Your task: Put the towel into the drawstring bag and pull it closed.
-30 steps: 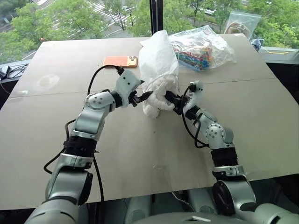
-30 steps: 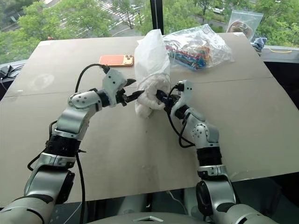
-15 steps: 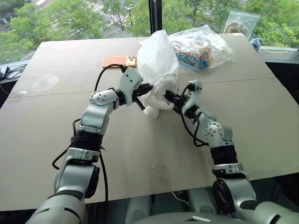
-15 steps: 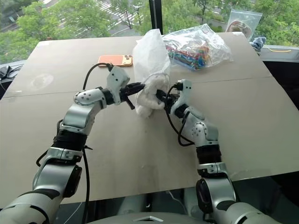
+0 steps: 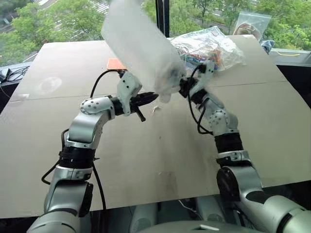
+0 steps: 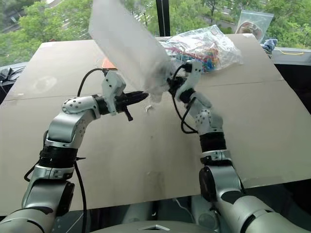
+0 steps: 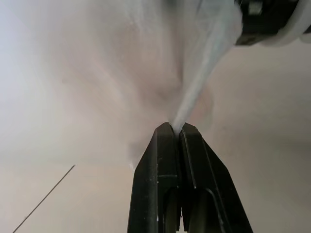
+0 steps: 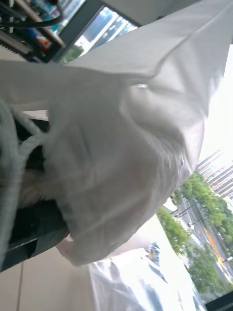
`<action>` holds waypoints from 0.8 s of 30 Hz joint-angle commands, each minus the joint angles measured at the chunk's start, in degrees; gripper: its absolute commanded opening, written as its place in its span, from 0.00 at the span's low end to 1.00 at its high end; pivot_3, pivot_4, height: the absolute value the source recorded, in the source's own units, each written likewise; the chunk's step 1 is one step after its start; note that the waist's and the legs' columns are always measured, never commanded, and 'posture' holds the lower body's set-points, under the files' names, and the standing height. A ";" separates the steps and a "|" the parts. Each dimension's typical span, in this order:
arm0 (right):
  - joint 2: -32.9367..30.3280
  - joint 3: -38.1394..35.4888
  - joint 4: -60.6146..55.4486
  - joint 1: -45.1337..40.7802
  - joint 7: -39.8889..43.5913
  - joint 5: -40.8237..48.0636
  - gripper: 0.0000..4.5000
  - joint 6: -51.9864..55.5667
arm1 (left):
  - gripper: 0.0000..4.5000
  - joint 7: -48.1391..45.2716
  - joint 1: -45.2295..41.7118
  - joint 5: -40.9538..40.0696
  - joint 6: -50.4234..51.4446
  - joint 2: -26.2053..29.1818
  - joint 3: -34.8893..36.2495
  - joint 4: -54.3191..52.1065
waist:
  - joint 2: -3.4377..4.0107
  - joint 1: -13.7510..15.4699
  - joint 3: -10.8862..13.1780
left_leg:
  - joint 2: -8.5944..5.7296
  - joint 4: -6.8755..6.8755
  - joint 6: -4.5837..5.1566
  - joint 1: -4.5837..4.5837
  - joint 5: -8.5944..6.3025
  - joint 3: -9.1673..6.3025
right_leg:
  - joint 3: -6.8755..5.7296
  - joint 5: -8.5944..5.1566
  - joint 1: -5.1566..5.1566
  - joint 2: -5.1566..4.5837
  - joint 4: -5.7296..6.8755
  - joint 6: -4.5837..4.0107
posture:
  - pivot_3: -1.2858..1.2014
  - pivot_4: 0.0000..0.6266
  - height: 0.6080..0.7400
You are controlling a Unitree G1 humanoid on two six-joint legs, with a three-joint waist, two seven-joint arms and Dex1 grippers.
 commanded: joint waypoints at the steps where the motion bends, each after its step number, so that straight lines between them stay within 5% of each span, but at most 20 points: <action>1: -0.55 -3.48 -3.37 -0.70 -0.60 5.43 0.01 1.38 | 0.00 1.43 -2.95 -3.53 4.42 0.06 3.56 -0.83 | 0.00 -0.08 0.00 | 0.00 0.00 0.00 -0.01 0.00 0.00 | 0.00 0.00 0.00 -0.01 0.00 0.00 | 0.52 0.24 1.00; 8: 1.14 -2.75 -5.88 -0.51 -2.35 7.95 0.01 3.07 | 0.00 -1.55 -5.30 -19.01 22.41 -1.11 3.96 -11.42 | 0.02 -0.42 0.01 | 0.01 -0.02 0.00 0.00 0.00 0.04 | 0.04 0.00 -0.01 0.00 0.00 0.00 | 0.52 0.24 1.00; 10: 1.56 1.10 -6.76 -0.01 -2.88 3.00 0.01 0.08 | 0.00 -1.39 -6.15 -22.51 26.11 -1.60 3.58 -14.08 | 0.02 -0.45 0.01 | 0.01 -0.02 0.00 -0.01 0.00 0.03 | 0.04 0.00 -0.02 0.00 0.02 0.00 | 0.52 0.24 1.00; 12: 0.05 13.28 -7.64 2.40 -1.36 -9.61 0.01 -5.99 | 0.00 1.59 -8.06 -25.55 29.03 -4.58 3.89 -15.49 | 0.03 -0.43 0.02 | 0.00 -0.01 0.00 0.02 0.00 0.05 | 0.05 0.00 -0.01 0.00 0.03 0.00 | 0.52 0.24 1.00; 16: -0.78 23.14 -8.38 5.58 -0.02 -18.98 0.01 -10.85 | 0.00 4.77 -8.78 -27.63 31.56 -6.50 4.80 -15.85 | 0.03 -0.68 0.02 | -0.01 0.00 0.00 0.02 0.00 0.09 | 0.10 -0.01 -0.01 0.00 0.01 0.01 | 0.52 0.24 1.00; 23: -3.69 23.13 -11.09 8.13 3.53 -19.27 0.01 -7.41 | 0.00 7.98 -8.77 -28.41 32.68 -6.43 7.02 -13.59 | 0.03 -0.27 0.02 | 0.00 0.03 -0.02 0.02 0.01 0.02 | 0.06 0.00 -0.01 0.00 0.02 0.00 | 0.52 0.24 1.00; 24: -4.72 23.16 -11.94 8.60 4.46 -19.25 0.12 -6.83 | 0.00 8.37 -8.74 -28.09 32.46 -6.28 7.17 -12.82 | 0.03 -0.24 0.02 | 0.00 0.03 -0.02 0.02 0.01 0.02 | 0.06 0.00 -0.01 0.00 0.02 0.00 | 0.52 0.24 1.00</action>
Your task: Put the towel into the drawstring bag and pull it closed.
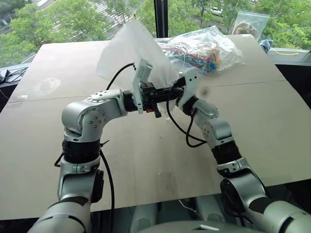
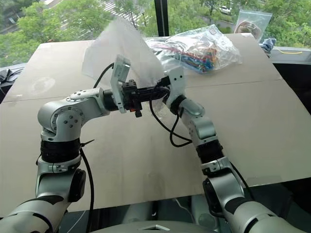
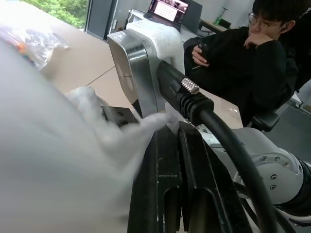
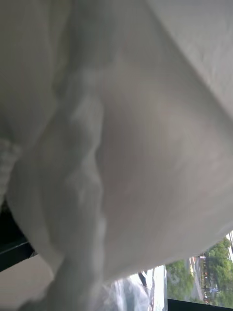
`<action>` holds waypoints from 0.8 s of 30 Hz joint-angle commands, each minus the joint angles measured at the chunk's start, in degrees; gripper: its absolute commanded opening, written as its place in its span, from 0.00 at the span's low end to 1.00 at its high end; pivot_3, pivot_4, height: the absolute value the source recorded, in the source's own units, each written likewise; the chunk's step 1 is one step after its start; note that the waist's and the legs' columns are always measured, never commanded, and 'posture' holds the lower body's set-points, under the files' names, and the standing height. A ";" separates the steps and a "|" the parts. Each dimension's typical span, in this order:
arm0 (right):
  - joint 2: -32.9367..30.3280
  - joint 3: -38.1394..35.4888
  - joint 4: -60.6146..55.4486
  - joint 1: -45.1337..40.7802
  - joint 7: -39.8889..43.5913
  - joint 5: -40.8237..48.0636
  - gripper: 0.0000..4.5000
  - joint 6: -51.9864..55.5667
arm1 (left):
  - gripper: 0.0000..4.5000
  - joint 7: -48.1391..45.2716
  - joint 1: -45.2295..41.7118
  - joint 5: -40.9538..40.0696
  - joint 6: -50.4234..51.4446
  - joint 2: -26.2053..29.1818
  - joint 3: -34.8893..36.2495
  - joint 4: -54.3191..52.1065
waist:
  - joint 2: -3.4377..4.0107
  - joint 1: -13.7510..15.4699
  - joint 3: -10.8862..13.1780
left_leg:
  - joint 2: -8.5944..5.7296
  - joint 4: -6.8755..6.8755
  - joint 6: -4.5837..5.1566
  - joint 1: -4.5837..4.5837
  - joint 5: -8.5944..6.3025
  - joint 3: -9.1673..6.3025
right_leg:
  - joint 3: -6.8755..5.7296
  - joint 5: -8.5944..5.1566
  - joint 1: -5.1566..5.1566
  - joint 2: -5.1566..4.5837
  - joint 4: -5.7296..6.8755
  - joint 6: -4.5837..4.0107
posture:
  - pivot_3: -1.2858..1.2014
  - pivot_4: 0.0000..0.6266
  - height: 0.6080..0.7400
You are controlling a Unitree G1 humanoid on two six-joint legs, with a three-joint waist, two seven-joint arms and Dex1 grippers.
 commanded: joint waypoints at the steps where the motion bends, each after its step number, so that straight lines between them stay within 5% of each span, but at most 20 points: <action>1: -2.87 0.76 -5.71 1.46 4.53 1.18 0.23 2.44 | 0.00 1.60 -1.41 -0.43 -1.23 0.47 2.84 1.27 | 0.00 0.14 0.00 | 0.00 0.00 0.00 0.00 0.00 0.01 | 0.01 0.00 0.01 0.00 -0.01 0.00 | 0.52 0.24 1.00; 8: -9.97 -1.80 -17.43 8.60 5.69 4.21 0.88 11.22 | 0.00 -2.26 0.87 4.24 -5.86 5.22 0.54 5.48 | 0.00 0.13 0.00 | -0.01 -0.02 0.01 0.00 0.00 0.01 | 0.00 0.00 0.01 0.00 -0.02 0.00 | 0.52 0.24 1.00; 16: -18.51 -5.62 -34.87 15.38 6.33 11.65 0.88 24.13 | 0.00 -11.24 2.33 10.44 -17.22 9.37 -2.44 10.66 | 0.00 0.09 0.00 | 0.00 -0.02 0.02 0.00 -0.01 0.03 | 0.01 -0.01 0.01 0.01 -0.03 0.00 | 0.52 0.24 1.00; 24: -22.77 -1.06 -32.88 15.72 4.97 5.20 0.88 22.76 | 0.00 -29.63 -9.34 21.03 -32.54 14.99 -12.44 18.29 | 0.00 0.32 0.01 | -0.02 0.06 0.02 -0.08 -0.01 0.00 | -0.05 -0.02 0.03 0.03 -0.08 0.01 | 0.52 0.24 1.00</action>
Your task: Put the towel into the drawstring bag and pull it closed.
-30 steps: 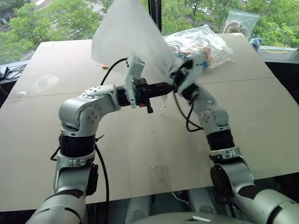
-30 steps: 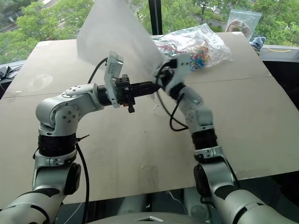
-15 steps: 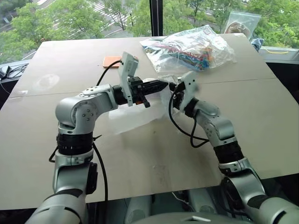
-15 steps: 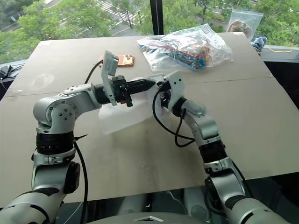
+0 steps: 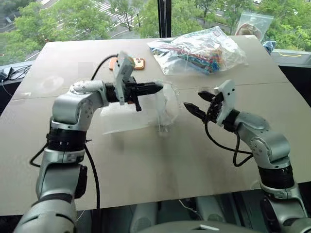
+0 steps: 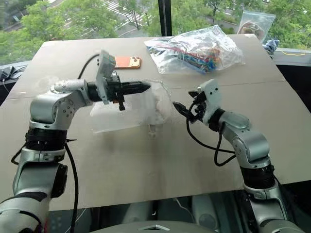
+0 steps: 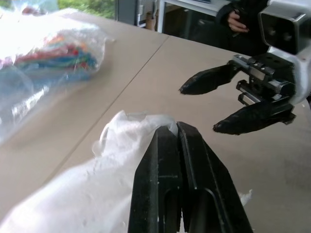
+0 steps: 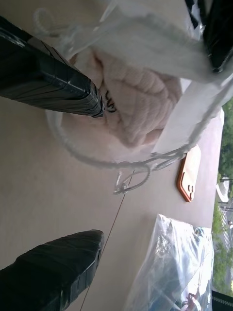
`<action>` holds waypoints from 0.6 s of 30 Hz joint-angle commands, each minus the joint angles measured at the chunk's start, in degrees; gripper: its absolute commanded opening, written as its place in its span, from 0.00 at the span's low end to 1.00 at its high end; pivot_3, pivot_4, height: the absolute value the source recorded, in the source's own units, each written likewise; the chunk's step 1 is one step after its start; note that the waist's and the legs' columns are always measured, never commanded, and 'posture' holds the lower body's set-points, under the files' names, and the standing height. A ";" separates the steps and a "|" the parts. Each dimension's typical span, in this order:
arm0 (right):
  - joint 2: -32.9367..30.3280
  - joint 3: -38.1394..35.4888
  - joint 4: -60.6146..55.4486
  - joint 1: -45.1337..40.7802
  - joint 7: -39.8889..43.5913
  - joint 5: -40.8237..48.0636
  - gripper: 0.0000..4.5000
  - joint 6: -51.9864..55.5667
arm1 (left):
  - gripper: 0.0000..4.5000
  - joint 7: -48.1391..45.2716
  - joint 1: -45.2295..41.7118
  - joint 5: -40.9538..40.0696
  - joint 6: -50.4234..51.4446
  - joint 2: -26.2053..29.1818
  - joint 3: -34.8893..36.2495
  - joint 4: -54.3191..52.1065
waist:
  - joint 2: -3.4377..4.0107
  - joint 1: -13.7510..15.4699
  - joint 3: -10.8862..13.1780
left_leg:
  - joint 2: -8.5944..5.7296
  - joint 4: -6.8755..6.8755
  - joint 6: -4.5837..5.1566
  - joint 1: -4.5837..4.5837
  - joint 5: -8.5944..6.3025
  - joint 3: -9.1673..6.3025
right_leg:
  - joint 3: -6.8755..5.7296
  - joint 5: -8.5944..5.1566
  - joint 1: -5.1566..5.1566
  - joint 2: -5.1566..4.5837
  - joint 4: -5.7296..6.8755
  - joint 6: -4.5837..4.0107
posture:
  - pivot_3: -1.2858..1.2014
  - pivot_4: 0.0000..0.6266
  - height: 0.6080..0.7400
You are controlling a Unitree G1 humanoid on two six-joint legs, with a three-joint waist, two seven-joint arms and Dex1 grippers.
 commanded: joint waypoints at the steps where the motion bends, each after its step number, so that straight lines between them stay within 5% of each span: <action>1: 0.50 3.98 0.21 -0.03 0.09 -2.61 0.88 -2.08 | 0.00 -8.25 -1.91 6.82 -11.43 2.27 -5.07 1.45 | 0.05 -0.24 -0.02 | -0.01 -0.04 0.00 0.03 0.00 0.07 | 0.07 0.00 0.00 -0.01 -0.01 0.00 | 0.52 0.24 1.00; 5: 2.06 8.49 0.22 0.86 1.00 -4.02 0.88 -3.16 | 0.00 -10.36 -1.87 11.38 -19.59 1.97 -6.73 4.94 | 0.06 -0.49 -0.01 | 0.05 -0.11 0.00 0.07 0.00 0.07 | 0.15 -0.01 -0.05 0.09 0.00 -0.01 | 0.52 0.24 1.00; 18: -0.34 4.16 3.99 -0.95 0.38 -6.02 0.88 -4.89 | 0.00 -9.30 2.92 11.50 -19.85 1.88 -4.80 3.51 | 0.05 -0.35 -0.01 | 0.05 0.00 0.02 -0.02 -0.01 -0.07 | 0.01 -0.01 -0.05 0.07 0.03 0.00 | 0.52 0.24 1.00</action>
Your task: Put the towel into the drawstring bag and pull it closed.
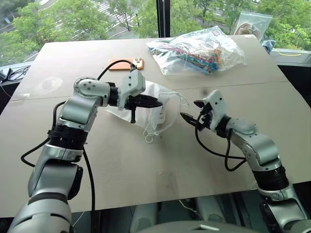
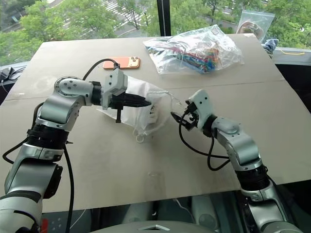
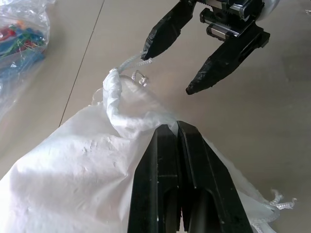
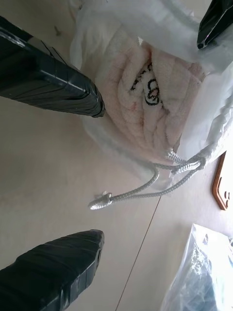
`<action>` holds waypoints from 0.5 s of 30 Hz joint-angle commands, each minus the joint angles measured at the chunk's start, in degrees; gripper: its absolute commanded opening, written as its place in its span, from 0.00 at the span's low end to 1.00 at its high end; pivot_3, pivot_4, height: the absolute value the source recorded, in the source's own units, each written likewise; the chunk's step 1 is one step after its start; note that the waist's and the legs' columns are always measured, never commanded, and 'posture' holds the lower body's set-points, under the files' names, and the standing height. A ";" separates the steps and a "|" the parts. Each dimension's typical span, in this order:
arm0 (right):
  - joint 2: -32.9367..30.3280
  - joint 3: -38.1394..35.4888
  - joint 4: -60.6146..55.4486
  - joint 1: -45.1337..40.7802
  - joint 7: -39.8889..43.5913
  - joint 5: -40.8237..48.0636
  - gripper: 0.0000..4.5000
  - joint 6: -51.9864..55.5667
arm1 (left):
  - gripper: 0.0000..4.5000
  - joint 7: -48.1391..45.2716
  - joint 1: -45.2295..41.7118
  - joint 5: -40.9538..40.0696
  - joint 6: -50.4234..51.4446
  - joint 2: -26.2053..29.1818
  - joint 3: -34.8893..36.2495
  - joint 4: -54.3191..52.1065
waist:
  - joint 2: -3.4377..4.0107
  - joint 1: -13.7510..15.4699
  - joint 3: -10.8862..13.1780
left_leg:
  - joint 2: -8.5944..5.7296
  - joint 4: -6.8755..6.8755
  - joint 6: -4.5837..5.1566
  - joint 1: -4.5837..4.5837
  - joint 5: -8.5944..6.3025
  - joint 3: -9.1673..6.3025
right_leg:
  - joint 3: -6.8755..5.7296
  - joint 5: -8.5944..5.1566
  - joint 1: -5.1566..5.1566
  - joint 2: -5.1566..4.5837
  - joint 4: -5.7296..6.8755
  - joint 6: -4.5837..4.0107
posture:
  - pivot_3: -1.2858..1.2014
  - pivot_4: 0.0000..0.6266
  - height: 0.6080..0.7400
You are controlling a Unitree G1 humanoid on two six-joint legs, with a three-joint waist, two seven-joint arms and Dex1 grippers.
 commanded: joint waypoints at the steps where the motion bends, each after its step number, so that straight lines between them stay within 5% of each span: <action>1: -0.01 -0.54 2.40 -3.07 -0.23 -1.98 0.88 -2.85 | 0.00 0.52 0.13 0.01 -0.77 0.58 2.57 -2.17 | 0.00 -0.28 0.00 | 0.00 0.00 0.00 0.02 0.00 0.02 | 0.03 0.00 0.00 0.00 0.01 0.00 | 0.52 0.24 1.00; 13: 5.93 1.91 18.71 -11.19 -2.80 -9.34 0.88 -11.25 | 0.00 2.21 1.61 -0.83 1.31 0.56 4.54 -5.64 | 0.00 -0.16 0.00 | 0.00 0.01 0.00 0.03 0.00 0.05 | 0.06 0.01 0.00 0.00 0.03 0.00 | 0.52 0.24 1.00; 15: 6.97 1.80 21.23 -12.21 -3.32 -10.33 0.68 -12.84 | 0.00 2.39 1.77 -0.84 1.51 0.52 4.67 -5.89 | 0.00 -0.17 0.00 | 0.00 0.01 0.00 0.02 0.00 0.05 | 0.06 0.01 0.00 0.00 0.02 0.00 | 0.52 0.24 1.00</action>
